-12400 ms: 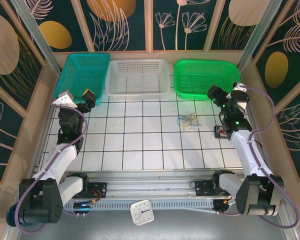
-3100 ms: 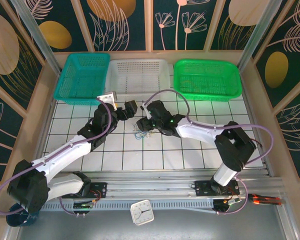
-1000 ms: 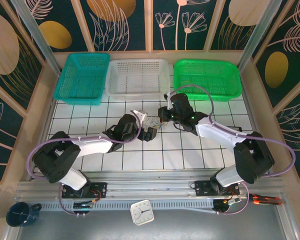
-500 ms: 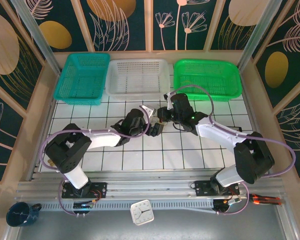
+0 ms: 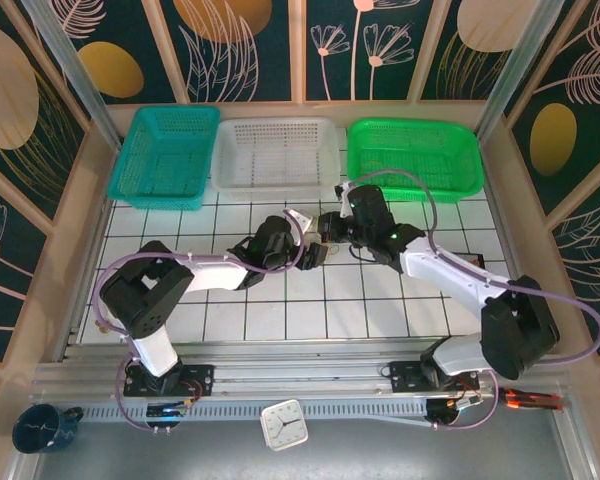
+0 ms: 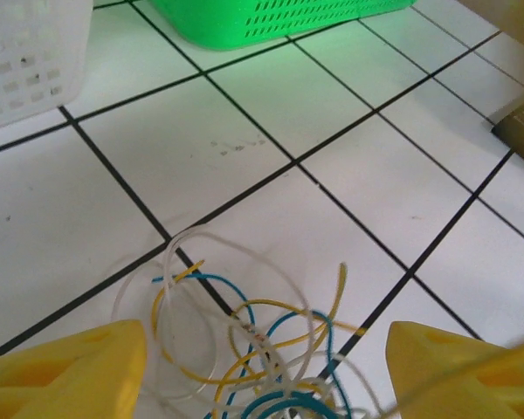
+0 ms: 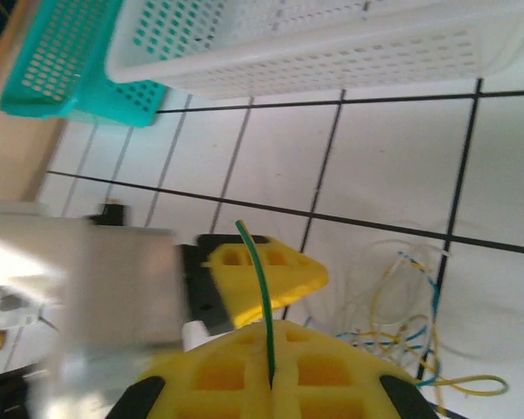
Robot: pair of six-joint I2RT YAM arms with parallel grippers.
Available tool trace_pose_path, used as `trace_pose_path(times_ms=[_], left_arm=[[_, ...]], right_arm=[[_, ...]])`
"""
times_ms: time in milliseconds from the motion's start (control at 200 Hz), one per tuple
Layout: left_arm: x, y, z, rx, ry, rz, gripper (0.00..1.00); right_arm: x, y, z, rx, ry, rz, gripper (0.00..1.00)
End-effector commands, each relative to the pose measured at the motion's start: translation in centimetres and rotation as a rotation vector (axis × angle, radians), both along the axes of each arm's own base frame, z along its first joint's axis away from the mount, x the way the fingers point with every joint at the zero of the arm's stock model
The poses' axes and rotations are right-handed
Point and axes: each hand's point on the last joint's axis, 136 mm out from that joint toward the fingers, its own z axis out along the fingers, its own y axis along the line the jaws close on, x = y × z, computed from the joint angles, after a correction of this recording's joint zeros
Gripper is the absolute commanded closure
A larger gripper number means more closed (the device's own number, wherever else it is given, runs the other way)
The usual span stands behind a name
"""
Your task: Untangle the cables
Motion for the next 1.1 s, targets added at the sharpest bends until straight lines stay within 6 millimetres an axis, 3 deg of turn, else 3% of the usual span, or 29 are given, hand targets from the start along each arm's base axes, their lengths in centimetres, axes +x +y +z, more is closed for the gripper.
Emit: trace_pose_path(times_ms=[0,105,335,750,946,1036,1051,1096], left_arm=[[-1.6,0.7,-3.4,0.057,0.069,-0.018,0.27],[-1.8,1.1,-3.7,0.054,0.077,-0.008,0.22],[-2.2,1.4,-4.0,0.052,0.086,-0.006,0.24],[-2.6,1.8,-4.1,0.042,0.091,0.002,0.25],[-2.6,1.7,-2.8,0.016,0.080,0.001,0.24],[-2.6,1.5,-2.1,-0.006,0.081,0.004,0.23],[-2.4,1.4,-0.8,-0.030,0.064,0.005,0.22],[-2.4,1.3,0.2,-0.054,0.055,0.006,0.21]], right_arm=[[-0.4,1.8,8.8,0.186,-0.149,0.059,1.00],[-0.5,1.7,10.0,0.209,-0.164,0.058,1.00],[-0.6,1.0,12.3,0.222,-0.212,0.034,1.00],[-0.1,-4.5,20.7,0.276,-0.393,-0.103,1.00],[0.5,-9.1,21.6,0.275,-0.451,-0.249,1.00],[0.7,-10.8,21.1,0.275,-0.450,-0.307,1.00],[0.8,-11.1,21.0,0.274,-0.448,-0.316,1.00],[1.0,-11.8,20.5,0.268,-0.442,-0.339,1.00]])
